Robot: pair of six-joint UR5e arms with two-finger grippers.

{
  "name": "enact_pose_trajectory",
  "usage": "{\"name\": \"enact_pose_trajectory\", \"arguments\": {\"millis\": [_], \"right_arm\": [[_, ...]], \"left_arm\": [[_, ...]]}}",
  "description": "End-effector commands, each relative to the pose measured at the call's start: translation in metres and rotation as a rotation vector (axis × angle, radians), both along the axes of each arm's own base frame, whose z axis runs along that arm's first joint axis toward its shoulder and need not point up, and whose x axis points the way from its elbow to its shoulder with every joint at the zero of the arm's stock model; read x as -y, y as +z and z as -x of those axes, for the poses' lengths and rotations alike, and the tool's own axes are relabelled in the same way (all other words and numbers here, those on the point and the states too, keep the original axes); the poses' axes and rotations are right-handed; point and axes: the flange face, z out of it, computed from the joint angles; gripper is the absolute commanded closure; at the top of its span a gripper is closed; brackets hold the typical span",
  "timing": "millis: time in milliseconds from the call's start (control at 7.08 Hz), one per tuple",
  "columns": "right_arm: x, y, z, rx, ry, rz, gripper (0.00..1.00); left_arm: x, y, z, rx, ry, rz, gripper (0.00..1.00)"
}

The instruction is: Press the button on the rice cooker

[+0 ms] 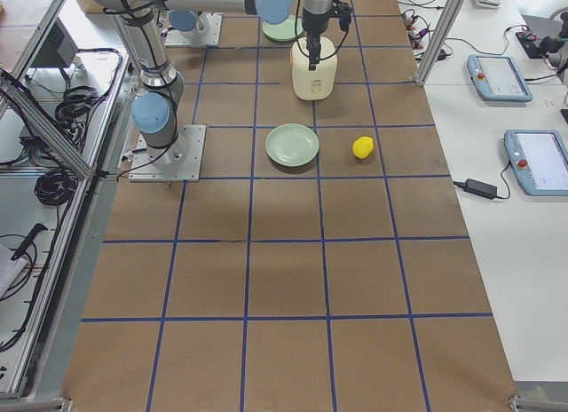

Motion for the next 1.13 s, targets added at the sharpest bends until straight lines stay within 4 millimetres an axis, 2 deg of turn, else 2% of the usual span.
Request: {"name": "enact_pose_trajectory", "arguments": {"millis": [0, 706, 847, 988], "right_arm": [[0.0003, 0.0009, -0.0001, 0.001, 0.002, 0.003, 0.01], [0.0032, 0.0001, 0.0039, -0.038, -0.001, 0.013, 0.02], [0.0059, -0.0023, 0.004, -0.038, -0.003, 0.014, 0.16], [0.0074, -0.0008, 0.0043, -0.04, 0.008, 0.029, 0.45]], "left_arm": [[0.0, 0.0, 0.0, 0.0, 0.0, 0.0, 0.0], [0.0, 0.0, 0.0, 0.0, 0.0, 0.0, 0.0], [0.0, 0.0, 0.0, 0.0, 0.0, 0.0, 0.0], [0.0, 0.0, 0.0, 0.0, 0.0, 0.0, 0.0]]}}
